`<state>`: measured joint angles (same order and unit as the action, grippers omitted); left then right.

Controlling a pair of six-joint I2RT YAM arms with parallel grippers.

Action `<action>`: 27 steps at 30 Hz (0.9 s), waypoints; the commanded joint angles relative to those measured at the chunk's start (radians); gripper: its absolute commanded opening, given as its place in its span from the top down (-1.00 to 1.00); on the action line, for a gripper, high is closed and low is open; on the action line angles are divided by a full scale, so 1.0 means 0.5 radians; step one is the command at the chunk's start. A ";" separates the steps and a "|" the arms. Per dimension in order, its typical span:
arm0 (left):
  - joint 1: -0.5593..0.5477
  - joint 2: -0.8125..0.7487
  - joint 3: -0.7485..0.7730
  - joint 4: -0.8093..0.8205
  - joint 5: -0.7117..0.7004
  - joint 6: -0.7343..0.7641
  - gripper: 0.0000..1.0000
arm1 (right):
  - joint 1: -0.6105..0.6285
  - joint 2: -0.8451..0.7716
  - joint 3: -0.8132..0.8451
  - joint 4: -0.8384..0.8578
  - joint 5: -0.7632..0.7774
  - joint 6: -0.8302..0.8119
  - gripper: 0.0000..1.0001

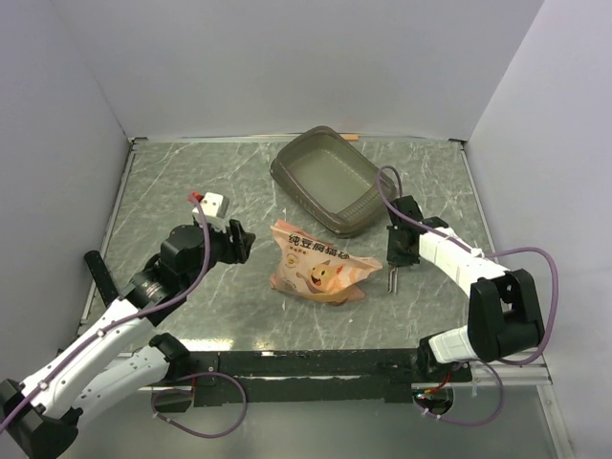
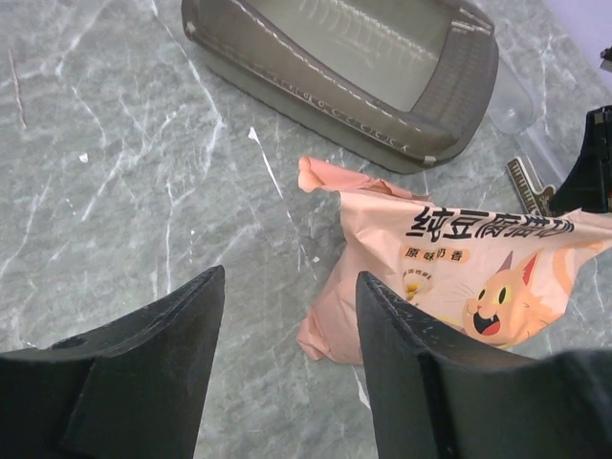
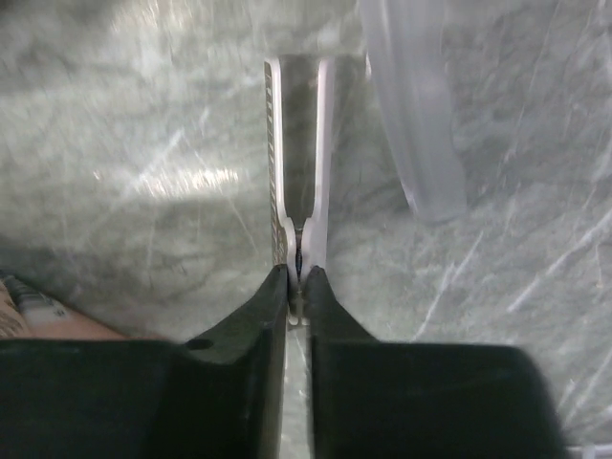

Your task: Fill the litter box with clean litter

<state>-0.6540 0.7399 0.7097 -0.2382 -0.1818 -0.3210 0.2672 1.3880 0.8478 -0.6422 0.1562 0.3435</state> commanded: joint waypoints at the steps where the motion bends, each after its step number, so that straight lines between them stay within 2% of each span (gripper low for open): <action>1: 0.007 0.103 0.157 0.007 0.017 -0.094 -0.27 | -0.013 0.013 0.013 0.155 0.010 0.046 0.07; 4: 0.007 0.177 0.271 -0.073 0.087 -0.167 -0.31 | -0.013 -0.030 0.038 0.143 0.034 0.037 -0.40; 6: 0.010 0.229 0.344 -0.125 0.127 -0.220 -0.33 | -0.013 -0.085 0.071 0.125 0.043 0.025 -0.65; 7: 0.010 0.247 0.369 -0.134 0.146 -0.269 -0.34 | -0.013 -0.128 0.084 0.107 0.046 0.003 -0.70; 11: 0.019 0.406 0.546 -0.211 0.204 -0.410 -0.37 | -0.010 -0.281 0.139 0.045 0.043 -0.012 -0.77; 14: 0.087 0.545 0.651 -0.260 0.348 -0.523 -0.38 | -0.010 -0.441 0.154 0.024 0.010 -0.003 -0.80; 22: 0.445 0.934 0.786 -0.389 1.114 -0.809 -0.34 | 0.024 -0.763 0.188 -0.050 -0.192 0.022 -0.82; 27: 0.565 1.030 0.688 -0.294 1.406 -0.873 -0.37 | 0.079 -0.861 0.142 -0.041 -0.223 0.022 -0.83</action>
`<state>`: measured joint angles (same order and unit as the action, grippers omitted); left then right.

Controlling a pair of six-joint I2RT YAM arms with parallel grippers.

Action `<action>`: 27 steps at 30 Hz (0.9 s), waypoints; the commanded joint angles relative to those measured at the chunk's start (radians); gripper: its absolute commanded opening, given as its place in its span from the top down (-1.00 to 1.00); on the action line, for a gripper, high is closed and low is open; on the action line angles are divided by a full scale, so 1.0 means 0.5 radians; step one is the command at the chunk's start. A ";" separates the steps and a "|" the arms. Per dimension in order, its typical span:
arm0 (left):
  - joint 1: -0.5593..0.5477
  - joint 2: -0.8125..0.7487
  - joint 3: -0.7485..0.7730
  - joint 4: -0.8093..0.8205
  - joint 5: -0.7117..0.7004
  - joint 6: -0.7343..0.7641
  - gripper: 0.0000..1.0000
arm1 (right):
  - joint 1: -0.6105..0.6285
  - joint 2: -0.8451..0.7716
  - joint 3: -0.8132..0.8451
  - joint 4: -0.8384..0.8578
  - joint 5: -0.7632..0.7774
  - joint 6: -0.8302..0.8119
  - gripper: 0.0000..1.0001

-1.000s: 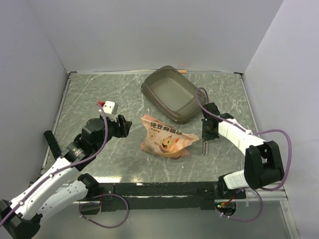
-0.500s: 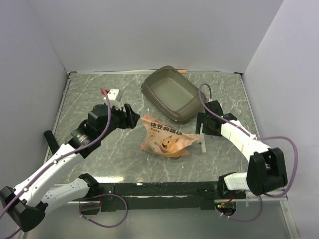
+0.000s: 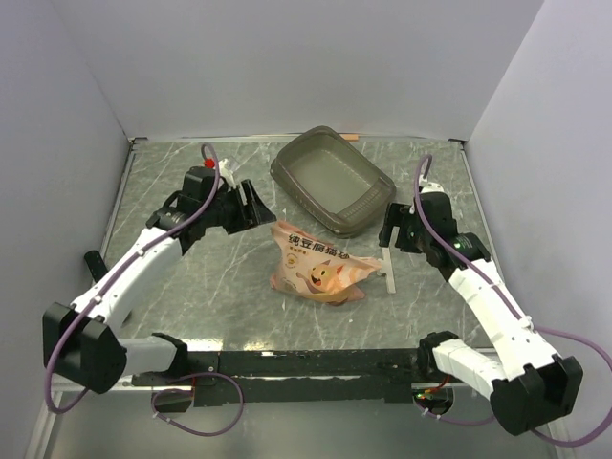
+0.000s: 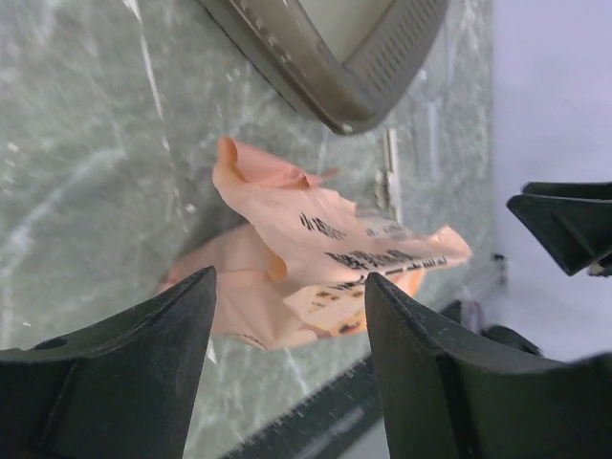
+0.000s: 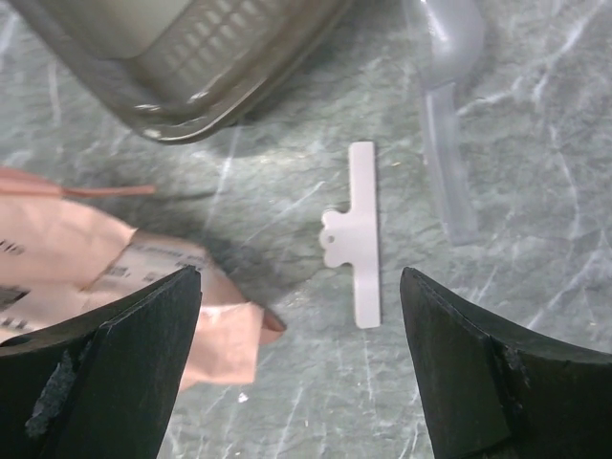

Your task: Fill the litter box with clean litter

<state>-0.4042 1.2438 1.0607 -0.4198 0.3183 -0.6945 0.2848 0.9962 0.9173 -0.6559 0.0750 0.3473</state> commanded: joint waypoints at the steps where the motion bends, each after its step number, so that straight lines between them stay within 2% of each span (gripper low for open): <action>1: 0.081 0.071 -0.026 0.088 0.464 -0.133 -0.37 | 0.047 -0.096 -0.006 -0.010 -0.061 0.014 -0.83; 6: 0.090 0.157 -0.118 0.314 0.750 -0.258 -0.37 | 0.053 -0.136 -0.073 0.017 -0.082 0.011 -0.84; 9: 0.090 0.218 -0.158 0.376 0.820 -0.298 -0.36 | 0.056 -0.149 -0.098 0.036 -0.101 0.011 -0.83; 21: 0.118 0.421 -0.069 0.398 0.793 -0.243 -0.37 | 0.072 -0.231 -0.150 0.063 -0.122 0.008 -0.84; 27: 0.179 0.543 -0.020 0.609 0.968 -0.216 -0.37 | 0.078 -0.231 -0.169 0.072 -0.141 0.005 -0.84</action>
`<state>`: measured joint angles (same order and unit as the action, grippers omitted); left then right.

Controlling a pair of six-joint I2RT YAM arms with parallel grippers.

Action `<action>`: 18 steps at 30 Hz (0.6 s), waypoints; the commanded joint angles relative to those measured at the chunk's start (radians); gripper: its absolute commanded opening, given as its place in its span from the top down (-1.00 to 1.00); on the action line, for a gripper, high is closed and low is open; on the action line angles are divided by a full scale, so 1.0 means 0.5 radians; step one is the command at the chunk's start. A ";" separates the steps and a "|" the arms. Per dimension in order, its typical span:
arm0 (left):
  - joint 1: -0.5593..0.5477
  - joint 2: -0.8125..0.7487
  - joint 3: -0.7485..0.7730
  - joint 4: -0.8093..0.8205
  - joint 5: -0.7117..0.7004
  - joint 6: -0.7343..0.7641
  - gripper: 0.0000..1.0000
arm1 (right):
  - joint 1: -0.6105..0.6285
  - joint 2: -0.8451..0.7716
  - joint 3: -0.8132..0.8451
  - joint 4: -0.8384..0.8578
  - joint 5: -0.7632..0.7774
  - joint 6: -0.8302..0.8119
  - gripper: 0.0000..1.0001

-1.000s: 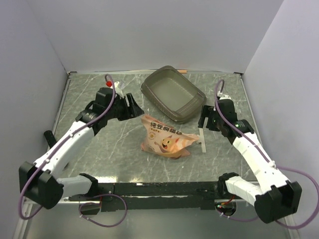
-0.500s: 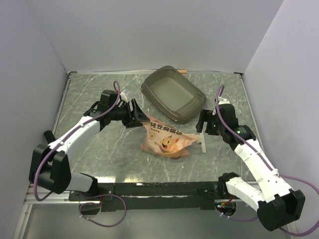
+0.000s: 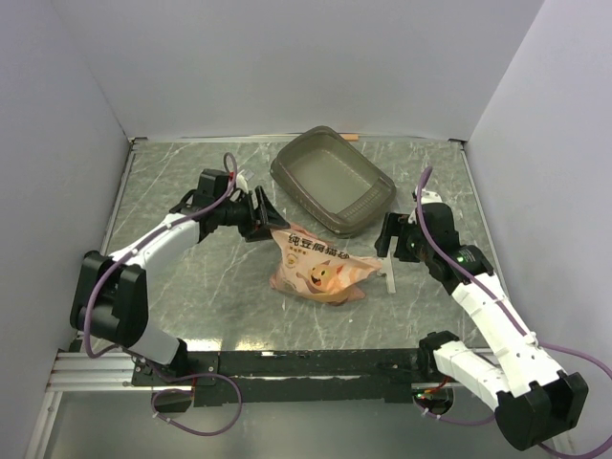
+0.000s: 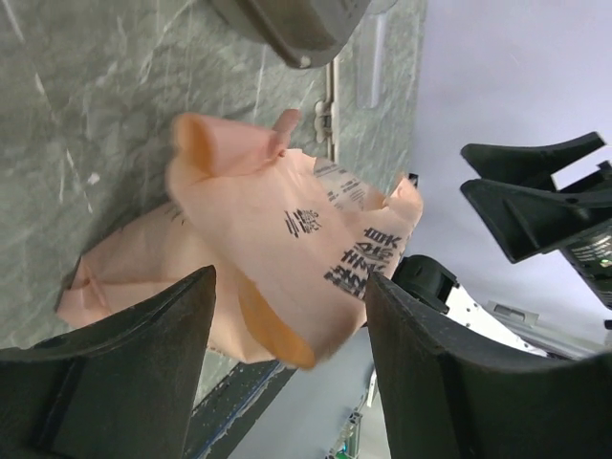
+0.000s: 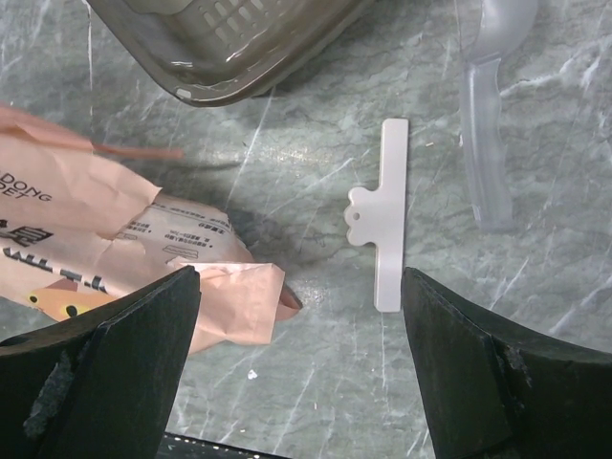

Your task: Fill the litter box with clean litter

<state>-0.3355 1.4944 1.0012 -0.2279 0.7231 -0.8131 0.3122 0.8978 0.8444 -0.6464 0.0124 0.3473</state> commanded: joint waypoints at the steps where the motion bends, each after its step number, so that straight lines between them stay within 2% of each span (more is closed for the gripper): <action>1: 0.048 0.057 0.096 0.250 0.183 0.025 -0.37 | 0.023 -0.041 -0.023 0.056 -0.016 0.002 -0.84; 5: 0.073 0.116 0.066 0.443 0.403 -0.003 -0.33 | 0.026 -0.047 -0.035 0.053 -0.016 -0.007 -0.84; 14: 0.079 0.208 -0.054 0.934 0.661 -0.171 -0.12 | 0.035 -0.038 -0.038 0.063 -0.074 -0.023 -0.82; 18: 0.076 0.223 -0.073 0.980 0.753 -0.150 0.16 | 0.041 -0.013 -0.014 0.060 -0.092 -0.023 -0.81</action>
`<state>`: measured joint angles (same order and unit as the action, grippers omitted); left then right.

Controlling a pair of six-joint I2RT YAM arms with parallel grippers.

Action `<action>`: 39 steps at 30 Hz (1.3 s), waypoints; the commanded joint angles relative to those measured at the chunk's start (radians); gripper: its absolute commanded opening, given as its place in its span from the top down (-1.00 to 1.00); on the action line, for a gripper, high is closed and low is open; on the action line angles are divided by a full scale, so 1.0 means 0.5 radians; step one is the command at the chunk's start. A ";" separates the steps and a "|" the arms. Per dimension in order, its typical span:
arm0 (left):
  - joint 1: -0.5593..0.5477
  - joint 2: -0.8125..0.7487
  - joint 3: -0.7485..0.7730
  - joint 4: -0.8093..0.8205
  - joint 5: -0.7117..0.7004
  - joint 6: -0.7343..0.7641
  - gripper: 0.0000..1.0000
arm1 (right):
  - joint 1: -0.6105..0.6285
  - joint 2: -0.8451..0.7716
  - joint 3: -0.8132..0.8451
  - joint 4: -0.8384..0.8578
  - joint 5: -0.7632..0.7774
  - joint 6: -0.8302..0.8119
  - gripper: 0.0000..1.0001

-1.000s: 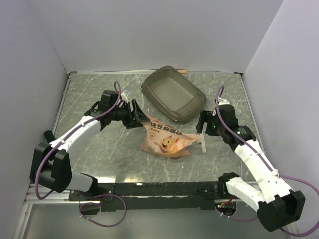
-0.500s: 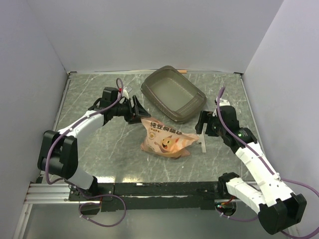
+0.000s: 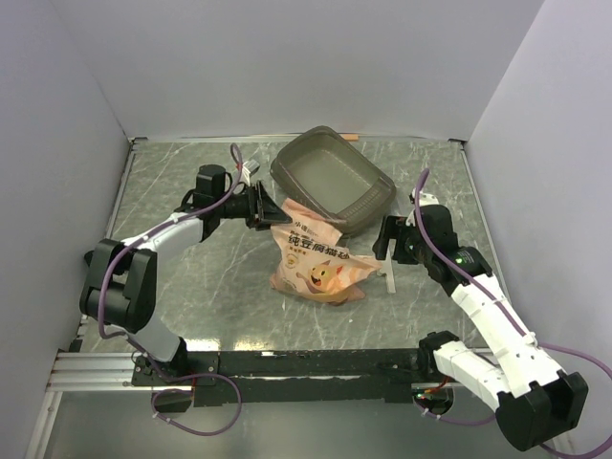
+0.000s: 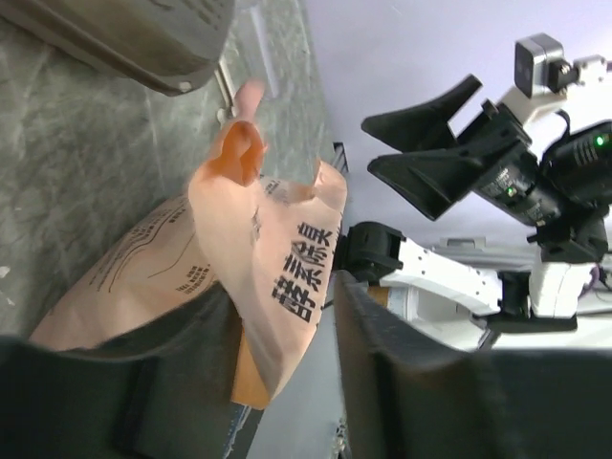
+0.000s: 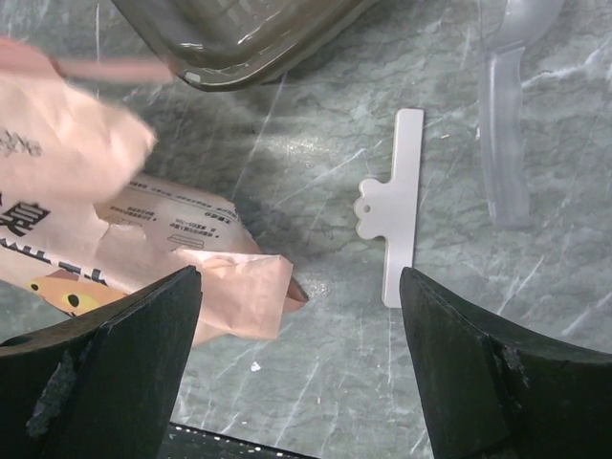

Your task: Fill the litter box with clean litter

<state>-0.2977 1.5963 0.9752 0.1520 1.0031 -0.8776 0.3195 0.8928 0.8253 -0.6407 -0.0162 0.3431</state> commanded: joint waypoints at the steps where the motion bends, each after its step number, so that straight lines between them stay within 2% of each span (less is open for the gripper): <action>1: 0.003 0.020 -0.018 0.215 0.221 -0.006 0.26 | 0.030 0.000 0.037 0.054 -0.041 -0.014 -0.80; 3: 0.000 0.029 -0.015 0.205 0.252 0.028 0.35 | 0.039 0.015 0.043 0.060 -0.044 -0.014 -0.80; 6: 0.000 0.032 0.010 0.110 0.282 0.132 0.64 | 0.067 0.043 0.089 0.060 -0.035 -0.020 -0.78; 7: 0.003 0.032 0.010 0.098 0.301 0.166 0.96 | 0.082 0.049 0.110 0.051 -0.026 -0.036 -0.77; 8: 0.003 0.014 0.007 0.104 0.307 0.181 0.98 | 0.100 0.073 0.135 0.048 0.008 -0.051 -0.76; 11: 0.003 -0.048 0.010 0.110 0.304 0.252 0.98 | 0.168 0.138 0.254 0.051 0.029 -0.122 -0.73; 15: 0.003 -0.189 -0.057 0.385 0.316 0.243 0.98 | 0.247 0.175 0.423 0.180 0.042 -0.253 -0.75; 20: 0.000 -0.376 -0.177 0.653 0.377 0.301 0.98 | 0.291 0.251 0.595 0.492 -0.234 -0.603 -0.78; 22: 0.000 -0.416 -0.211 0.727 0.411 0.310 0.99 | 0.312 0.370 0.742 0.505 -0.421 -0.814 -0.79; 27: -0.003 -0.554 -0.223 0.601 0.454 0.527 0.98 | 0.346 0.628 1.055 0.419 -0.777 -1.167 -0.80; 31: -0.003 -0.594 -0.278 0.628 0.473 0.546 0.98 | 0.373 0.846 1.233 0.291 -1.154 -1.324 -0.81; 33: -0.006 -0.606 -0.297 0.632 0.461 0.552 0.99 | 0.401 0.984 1.365 0.099 -1.204 -1.425 -0.81; 39: -0.040 -0.701 -0.349 0.635 0.430 0.629 0.99 | 0.462 1.190 1.500 -0.129 -1.424 -1.591 -0.80</action>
<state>-0.3084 1.3361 0.7864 0.3367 1.1801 -0.5949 0.5251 1.4471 1.5105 -0.5945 -0.5922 -0.3370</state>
